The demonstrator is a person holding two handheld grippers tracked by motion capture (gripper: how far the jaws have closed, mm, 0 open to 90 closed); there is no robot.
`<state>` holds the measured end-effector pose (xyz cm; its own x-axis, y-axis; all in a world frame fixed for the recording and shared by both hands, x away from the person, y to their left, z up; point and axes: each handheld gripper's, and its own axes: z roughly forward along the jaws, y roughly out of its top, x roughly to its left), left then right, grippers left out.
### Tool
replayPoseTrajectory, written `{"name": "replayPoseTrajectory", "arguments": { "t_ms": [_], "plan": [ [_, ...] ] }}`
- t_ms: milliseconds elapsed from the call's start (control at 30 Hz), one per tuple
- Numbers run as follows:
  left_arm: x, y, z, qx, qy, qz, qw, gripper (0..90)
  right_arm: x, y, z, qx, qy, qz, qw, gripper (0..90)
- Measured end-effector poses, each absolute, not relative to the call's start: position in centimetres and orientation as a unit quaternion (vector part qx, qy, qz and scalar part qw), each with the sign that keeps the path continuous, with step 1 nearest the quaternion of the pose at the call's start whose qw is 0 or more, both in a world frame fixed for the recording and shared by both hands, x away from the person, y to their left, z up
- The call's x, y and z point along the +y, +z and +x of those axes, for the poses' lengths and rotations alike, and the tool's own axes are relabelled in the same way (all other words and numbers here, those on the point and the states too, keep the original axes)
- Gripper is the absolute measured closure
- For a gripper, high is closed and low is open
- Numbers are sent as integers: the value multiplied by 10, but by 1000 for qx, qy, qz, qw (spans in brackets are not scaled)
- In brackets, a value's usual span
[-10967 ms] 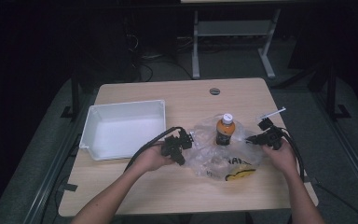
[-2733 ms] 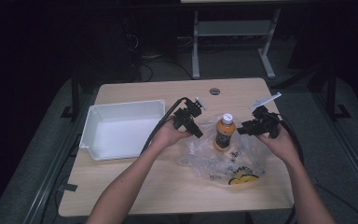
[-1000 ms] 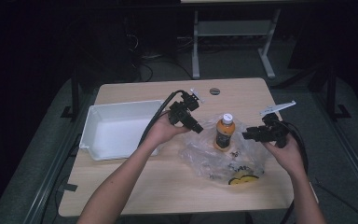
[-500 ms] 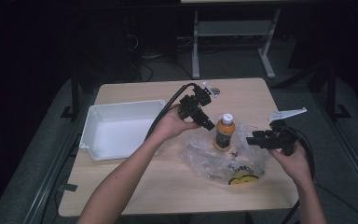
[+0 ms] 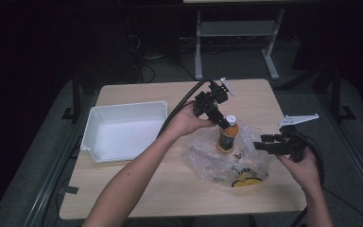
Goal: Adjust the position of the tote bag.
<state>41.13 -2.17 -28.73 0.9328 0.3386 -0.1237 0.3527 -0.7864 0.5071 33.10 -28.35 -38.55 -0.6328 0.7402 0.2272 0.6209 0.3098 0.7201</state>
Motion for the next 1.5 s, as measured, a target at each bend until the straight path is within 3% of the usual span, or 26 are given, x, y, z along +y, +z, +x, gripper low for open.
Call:
{"name": "replayPoseTrajectory", "arguments": {
  "t_ms": [767, 1500],
  "plan": [
    [-49, -297, 424, 188, -8, 950, 248, 492, -288, -387, 329, 800, 416, 425, 82, 433],
    [-61, -306, 428, 189, 6, 957, 221, 543, -291, -387, 329, 796, 420, 428, 82, 378]
  ]
}}
